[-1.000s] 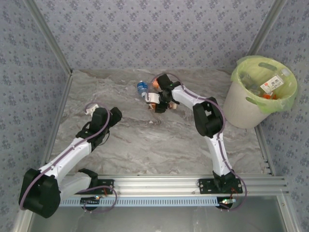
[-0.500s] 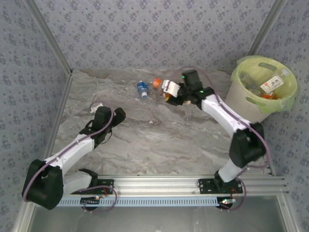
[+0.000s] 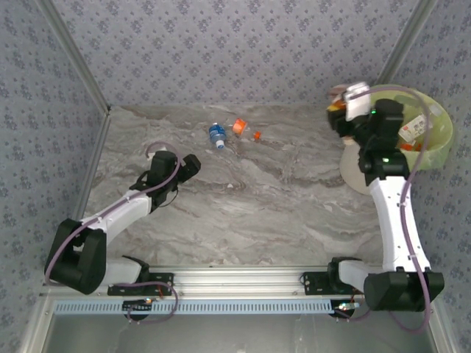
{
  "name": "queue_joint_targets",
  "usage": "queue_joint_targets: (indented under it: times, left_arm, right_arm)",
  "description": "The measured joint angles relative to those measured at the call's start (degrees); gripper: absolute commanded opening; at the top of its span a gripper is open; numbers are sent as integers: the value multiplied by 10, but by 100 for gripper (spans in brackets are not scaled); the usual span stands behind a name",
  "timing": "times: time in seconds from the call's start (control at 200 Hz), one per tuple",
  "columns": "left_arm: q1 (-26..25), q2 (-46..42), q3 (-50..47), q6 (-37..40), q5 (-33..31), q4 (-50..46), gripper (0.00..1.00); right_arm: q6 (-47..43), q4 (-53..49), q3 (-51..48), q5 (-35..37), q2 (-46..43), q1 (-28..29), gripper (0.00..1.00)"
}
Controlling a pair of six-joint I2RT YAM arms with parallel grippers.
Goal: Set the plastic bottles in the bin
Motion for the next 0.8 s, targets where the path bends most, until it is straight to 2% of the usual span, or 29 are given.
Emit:
queue_joint_targets:
  times: [0.12,0.205,0.415,0.535,0.655,0.8]
  left_arm:
    - [0,14,0,-10,15,15,99]
    - [0,22,2,-13,22,18,99]
    - [0,34,24,-13,32,23,100]
    - [0,37,30,-13,36,23,100]
    - [0,48,37,-13,38,9,99]
    - [0,68,58,-8,38,-9,100]
  right_arm:
    - [103,-20,52,18,17,-97,39]
    - [191,-33,89,26,46,-138,38]
    - [403,-34,141,24,152,-163,42]
    - [488,-12,144,44,196,-169,43]
    - [530,-12,160,80,228,-169,53]
    - [554,-17,174,117,244,-168,78]
